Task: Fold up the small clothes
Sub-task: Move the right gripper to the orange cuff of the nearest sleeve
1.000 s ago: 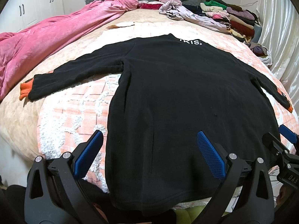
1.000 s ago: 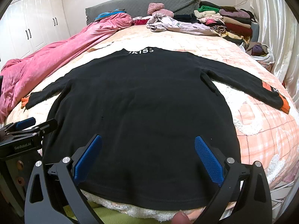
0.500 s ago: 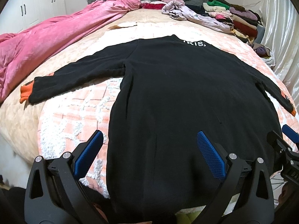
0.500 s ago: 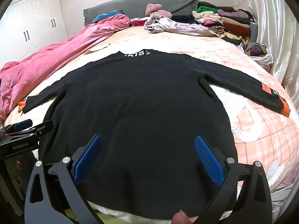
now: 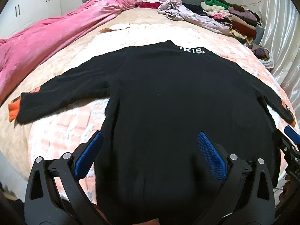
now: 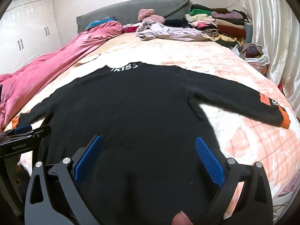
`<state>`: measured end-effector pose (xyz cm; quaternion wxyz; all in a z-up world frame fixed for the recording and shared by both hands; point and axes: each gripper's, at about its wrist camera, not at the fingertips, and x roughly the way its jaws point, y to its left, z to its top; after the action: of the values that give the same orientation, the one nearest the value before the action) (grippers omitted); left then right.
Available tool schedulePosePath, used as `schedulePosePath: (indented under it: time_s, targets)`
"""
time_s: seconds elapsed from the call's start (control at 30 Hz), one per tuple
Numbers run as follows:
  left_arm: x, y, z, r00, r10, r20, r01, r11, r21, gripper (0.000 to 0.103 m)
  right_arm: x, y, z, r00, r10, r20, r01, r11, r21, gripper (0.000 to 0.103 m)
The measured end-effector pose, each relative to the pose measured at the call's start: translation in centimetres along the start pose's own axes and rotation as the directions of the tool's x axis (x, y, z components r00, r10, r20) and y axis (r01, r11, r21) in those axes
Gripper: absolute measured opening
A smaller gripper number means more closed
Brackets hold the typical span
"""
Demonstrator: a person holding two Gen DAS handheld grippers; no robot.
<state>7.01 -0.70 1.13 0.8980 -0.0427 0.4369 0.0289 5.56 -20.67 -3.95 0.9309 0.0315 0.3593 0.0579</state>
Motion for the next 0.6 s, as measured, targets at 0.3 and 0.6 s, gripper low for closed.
schedulePosePath:
  time_s: [0.3, 0.6]
  targets:
    - [2.1, -1.4, 3.5, 1.0, -0.025, 0.002, 0.024, 1.0, 0.002, 0.094, 1.6, -3.3, 2.6, 0.997, -0.063, 0.032, 0.062, 0.997, 0.05, 0.099]
    - [4.2, -3.3, 6.3, 0.999, -0.041, -0.001, 0.041, 0.998, 0.041, 0.094, 2.8, -6.9, 4.5, 0.991, -0.12, 0.057, 0.114, 0.988, 0.107, 0.099]
